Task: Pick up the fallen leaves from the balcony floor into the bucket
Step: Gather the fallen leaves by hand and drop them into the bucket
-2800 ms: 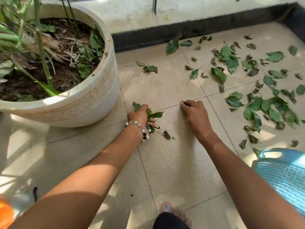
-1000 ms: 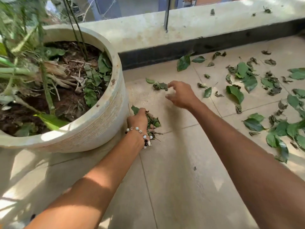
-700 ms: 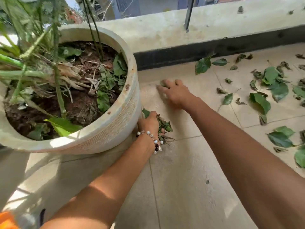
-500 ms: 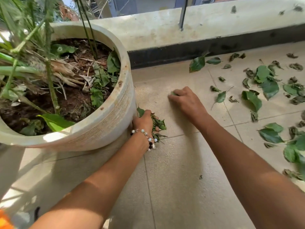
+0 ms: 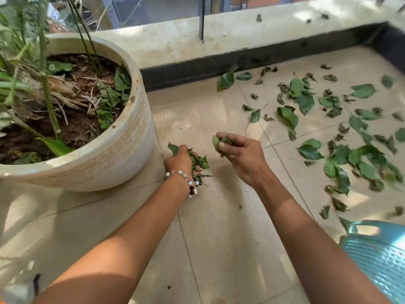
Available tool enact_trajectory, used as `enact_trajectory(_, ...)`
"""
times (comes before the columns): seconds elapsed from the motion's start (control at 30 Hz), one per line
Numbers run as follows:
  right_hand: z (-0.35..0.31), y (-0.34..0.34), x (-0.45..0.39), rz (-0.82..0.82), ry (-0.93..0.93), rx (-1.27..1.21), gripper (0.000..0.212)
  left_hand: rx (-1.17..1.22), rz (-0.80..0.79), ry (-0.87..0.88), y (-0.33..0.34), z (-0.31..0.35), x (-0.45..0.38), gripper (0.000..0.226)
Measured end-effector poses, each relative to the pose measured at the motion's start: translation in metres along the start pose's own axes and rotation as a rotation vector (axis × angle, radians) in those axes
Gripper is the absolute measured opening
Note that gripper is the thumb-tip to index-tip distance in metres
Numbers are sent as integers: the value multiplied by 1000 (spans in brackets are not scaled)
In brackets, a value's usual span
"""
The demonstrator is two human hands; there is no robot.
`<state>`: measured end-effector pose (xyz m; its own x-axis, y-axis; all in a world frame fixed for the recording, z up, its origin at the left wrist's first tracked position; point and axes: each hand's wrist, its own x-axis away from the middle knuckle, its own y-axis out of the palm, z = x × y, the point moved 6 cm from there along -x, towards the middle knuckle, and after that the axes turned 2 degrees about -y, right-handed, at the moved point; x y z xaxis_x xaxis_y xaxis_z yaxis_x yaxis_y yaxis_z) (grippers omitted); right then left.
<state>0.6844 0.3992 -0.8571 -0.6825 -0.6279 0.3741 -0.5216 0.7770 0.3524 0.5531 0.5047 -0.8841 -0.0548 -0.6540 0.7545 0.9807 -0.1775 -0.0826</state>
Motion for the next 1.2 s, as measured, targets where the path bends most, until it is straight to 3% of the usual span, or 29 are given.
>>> enact_trajectory(0.13,10,17,42,-74,2,-295,23,63,-9,-66,-1,-8,19,27)
enact_trajectory(0.23,17,21,60,61,-59,-396,14,146,-42,-113,7,-11,33,28)
enact_trajectory(0.4,19,25,70,158,-153,-115,20,119,-75,-78,18,-21,51,29)
enact_trajectory(0.53,6,7,65,198,-158,-90,29,166,-134,-38,37,-21,71,30)
enact_trajectory(0.63,-11,5,64,212,-163,-144,23,161,-200,17,46,-2,92,32)
enact_trajectory(0.87,-100,30,106,326,-128,-357,27,99,-206,-61,46,48,176,28)
enact_trajectory(1.2,-249,37,274,621,-21,-470,23,-52,-325,-114,24,104,402,24)
